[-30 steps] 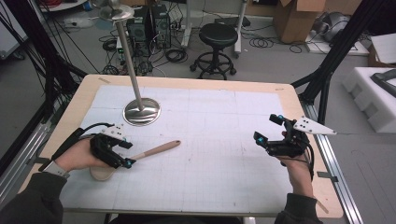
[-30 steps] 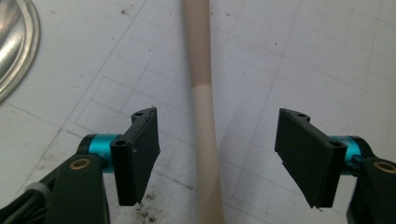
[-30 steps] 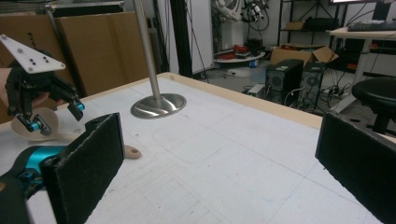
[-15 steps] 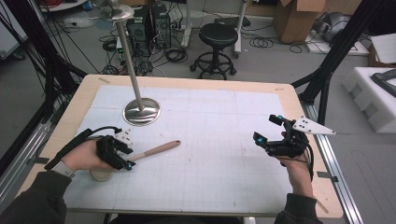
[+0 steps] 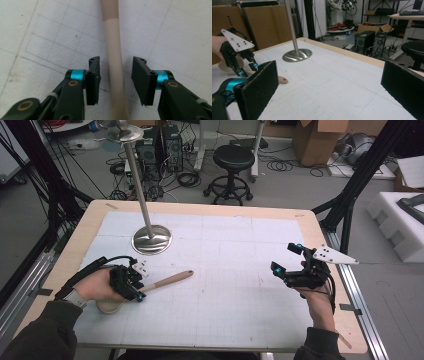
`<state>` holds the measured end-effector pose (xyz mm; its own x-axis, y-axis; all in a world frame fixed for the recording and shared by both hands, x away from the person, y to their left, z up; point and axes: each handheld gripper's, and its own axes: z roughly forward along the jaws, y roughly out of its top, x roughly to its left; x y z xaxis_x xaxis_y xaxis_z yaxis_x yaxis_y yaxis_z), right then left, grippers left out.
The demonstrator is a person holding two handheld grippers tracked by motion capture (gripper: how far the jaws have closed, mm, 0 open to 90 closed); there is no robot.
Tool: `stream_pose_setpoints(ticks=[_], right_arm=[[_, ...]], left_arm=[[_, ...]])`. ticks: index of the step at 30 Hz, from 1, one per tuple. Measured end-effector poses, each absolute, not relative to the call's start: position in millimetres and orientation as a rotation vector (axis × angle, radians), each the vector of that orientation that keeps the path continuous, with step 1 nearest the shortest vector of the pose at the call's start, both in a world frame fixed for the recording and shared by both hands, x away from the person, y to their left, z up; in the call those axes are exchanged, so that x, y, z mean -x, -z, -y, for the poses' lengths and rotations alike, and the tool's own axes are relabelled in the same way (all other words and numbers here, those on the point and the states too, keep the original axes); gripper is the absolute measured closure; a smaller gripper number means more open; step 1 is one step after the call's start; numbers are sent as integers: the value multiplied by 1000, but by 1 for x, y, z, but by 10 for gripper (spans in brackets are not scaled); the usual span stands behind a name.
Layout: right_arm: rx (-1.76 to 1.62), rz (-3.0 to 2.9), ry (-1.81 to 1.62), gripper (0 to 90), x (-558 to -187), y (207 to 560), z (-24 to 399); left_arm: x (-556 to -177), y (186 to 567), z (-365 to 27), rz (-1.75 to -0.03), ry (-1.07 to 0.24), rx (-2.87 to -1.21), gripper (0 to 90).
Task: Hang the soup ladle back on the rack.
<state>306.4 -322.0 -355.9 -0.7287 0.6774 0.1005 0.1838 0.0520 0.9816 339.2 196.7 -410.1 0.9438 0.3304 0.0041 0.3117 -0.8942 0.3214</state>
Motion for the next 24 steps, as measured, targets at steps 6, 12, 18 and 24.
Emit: stream_pose_setpoints(ticks=[6, 12, 18, 24], right_arm=[[-856, -1943, -1720, 4, -306, 356, 322], [-861, -1949, -1719, 4, -306, 356, 322], [-864, -1942, -1726, 4, -306, 356, 323], [-869, -1926, -1731, 4, -306, 356, 326]], left_arm=[[-343, 409, -195, -473, -70, -2779, 747], [-343, 409, -196, -503, -69, -2771, 765], [-340, 410, -200, -488, -116, -2738, 778], [-335, 397, -209, -518, -163, -2632, 779]])
